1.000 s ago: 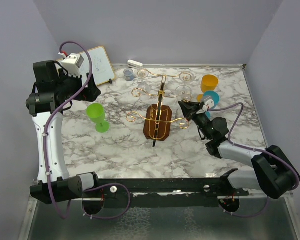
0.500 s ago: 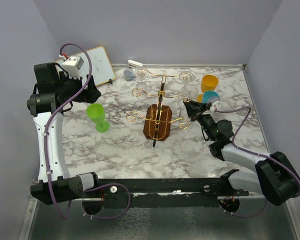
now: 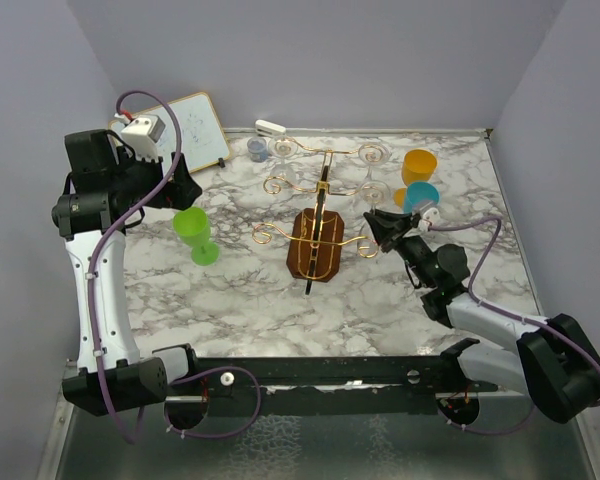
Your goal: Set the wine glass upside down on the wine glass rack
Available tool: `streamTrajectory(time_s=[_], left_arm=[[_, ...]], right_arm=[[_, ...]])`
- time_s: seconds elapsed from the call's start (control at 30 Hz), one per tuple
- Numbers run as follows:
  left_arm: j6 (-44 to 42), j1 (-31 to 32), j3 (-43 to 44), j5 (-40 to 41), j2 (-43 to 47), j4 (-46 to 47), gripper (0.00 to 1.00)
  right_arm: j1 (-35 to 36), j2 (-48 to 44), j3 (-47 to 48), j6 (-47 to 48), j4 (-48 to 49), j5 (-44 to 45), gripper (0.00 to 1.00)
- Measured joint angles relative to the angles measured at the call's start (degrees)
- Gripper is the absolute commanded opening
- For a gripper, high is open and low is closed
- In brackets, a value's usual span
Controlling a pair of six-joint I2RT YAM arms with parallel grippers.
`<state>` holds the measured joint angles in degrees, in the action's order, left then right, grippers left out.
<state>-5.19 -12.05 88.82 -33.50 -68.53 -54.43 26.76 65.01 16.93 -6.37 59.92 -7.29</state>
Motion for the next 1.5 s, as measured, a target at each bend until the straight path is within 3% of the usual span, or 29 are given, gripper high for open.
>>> streamTrajectory(time_s=[0.17,0.33,0.43,0.6,0.9,1.2,1.3,1.33,1.37,1.5], left_arm=[[0.22,-0.09,-0.94,-0.22,0.04,0.02,0.89],[0.39,-0.37,-2.08,-0.35,0.37,0.07,0.89],[0.39,-0.39,-2.36,-0.35,0.81,0.02,0.89],[0.37,-0.68,-2.38,-0.37,1.49,0.0,0.89],[0.37,-0.7,-3.04,-0.39,1.99,-0.11,0.89],[-1.46,-0.7,-0.28,-1.03,-0.28,-3.19,0.9],[-2.14,-0.7,1.31,-1.05,-1.68,-4.57,0.91],[-2.27,-0.7,1.77,-1.07,-2.12,-4.85,0.96],[-2.29,-0.7,2.01,-1.14,-2.34,-4.96,0.99],[-2.49,-0.7,2.95,-2.14,-3.48,-6.1,0.99]], right_arm=[[0.0,0.07,0.02,0.35,-1.66,-3.67,0.02],[-0.15,1.38,0.57,0.37,-2.58,-4.42,0.28],[-0.15,1.49,0.63,0.11,-2.64,-4.39,0.38],[-0.15,0.74,0.61,0.02,-3.37,-3.45,0.43],[-0.15,-9.57,0.28,-0.02,-10.67,1.64,0.54],[-0.15,-23.67,-0.02,-2.49,-30.58,5.46,0.6],[-0.15,-28.98,2.43,-4.31,-41.11,9.14,0.73],[-0.15,-30.25,3.98,-5.16,-44.37,11.1,0.84],[-0.15,-30.84,5.57,-5.77,-47.1,12.55,0.9],[-0.17,-25.27,20.52,-10.6,-62.82,21.81,0.96]])
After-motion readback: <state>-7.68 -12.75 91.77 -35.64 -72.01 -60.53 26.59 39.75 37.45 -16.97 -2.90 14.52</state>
